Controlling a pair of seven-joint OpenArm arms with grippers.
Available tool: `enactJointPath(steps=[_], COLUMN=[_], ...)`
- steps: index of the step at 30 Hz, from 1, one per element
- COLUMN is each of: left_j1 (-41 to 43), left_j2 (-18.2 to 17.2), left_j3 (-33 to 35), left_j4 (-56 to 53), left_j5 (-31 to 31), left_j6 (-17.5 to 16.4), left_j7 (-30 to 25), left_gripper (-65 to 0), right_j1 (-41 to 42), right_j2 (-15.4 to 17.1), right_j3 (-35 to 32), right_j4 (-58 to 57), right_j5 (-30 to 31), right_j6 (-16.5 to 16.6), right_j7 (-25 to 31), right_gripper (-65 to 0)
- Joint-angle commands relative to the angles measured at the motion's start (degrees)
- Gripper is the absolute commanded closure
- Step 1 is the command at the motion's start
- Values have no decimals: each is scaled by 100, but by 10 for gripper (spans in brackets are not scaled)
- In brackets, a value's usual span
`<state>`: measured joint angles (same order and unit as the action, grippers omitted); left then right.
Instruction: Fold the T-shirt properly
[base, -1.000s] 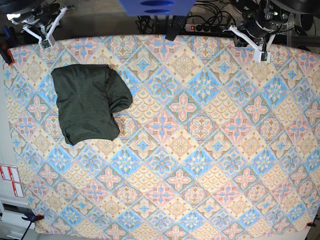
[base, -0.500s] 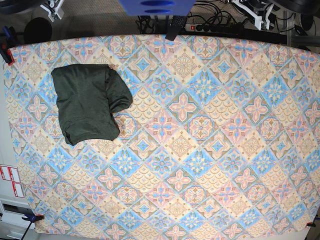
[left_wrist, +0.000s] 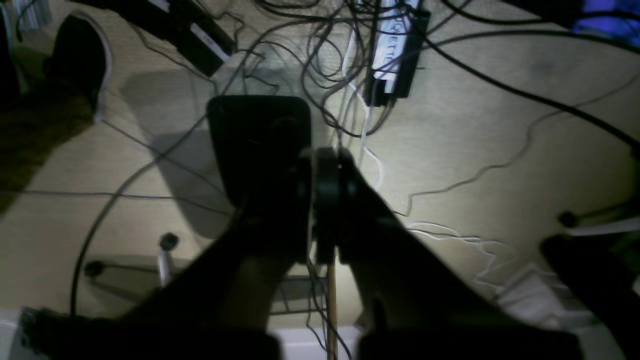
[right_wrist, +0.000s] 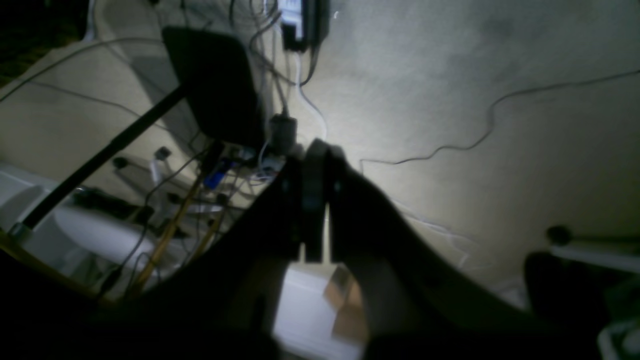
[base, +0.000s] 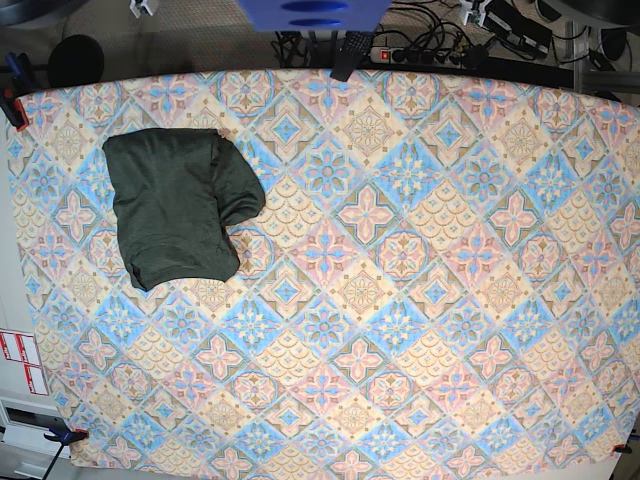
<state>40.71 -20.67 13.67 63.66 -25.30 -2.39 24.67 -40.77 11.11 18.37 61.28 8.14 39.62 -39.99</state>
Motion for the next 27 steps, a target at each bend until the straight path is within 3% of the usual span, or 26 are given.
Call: enactJointPath(steps=[1, 6, 13, 24, 27], left_j1=[13, -541, -1165, -2124, -2194], left_j2=[-39, 40, 251, 629, 647], left_j3=[105, 721, 1327, 2461, 2716], left_j4=[-208, -1298, -2652, -4313, -4357], left_j5=[2, 2, -6, -6, -6], left_j6=[-2, 15, 15, 15, 15], left_j7=[-97, -722, -1486, -2603, -2603], left_gripper=[0, 0, 0, 0, 0], right_j1=[82, 504, 1058, 1989, 2086], right_j2=[45, 36, 27, 18, -228], right_j3=[22, -4, -391, -435, -435], right_j4=[-110, -1024, -2141, -4005, -4189], right_j5=[43, 25, -731, -757, -757], right_j6=[38, 38, 38, 38, -432], right_j7=[91, 469, 1304, 2333, 2658], right_gripper=[0, 0, 0, 0, 0])
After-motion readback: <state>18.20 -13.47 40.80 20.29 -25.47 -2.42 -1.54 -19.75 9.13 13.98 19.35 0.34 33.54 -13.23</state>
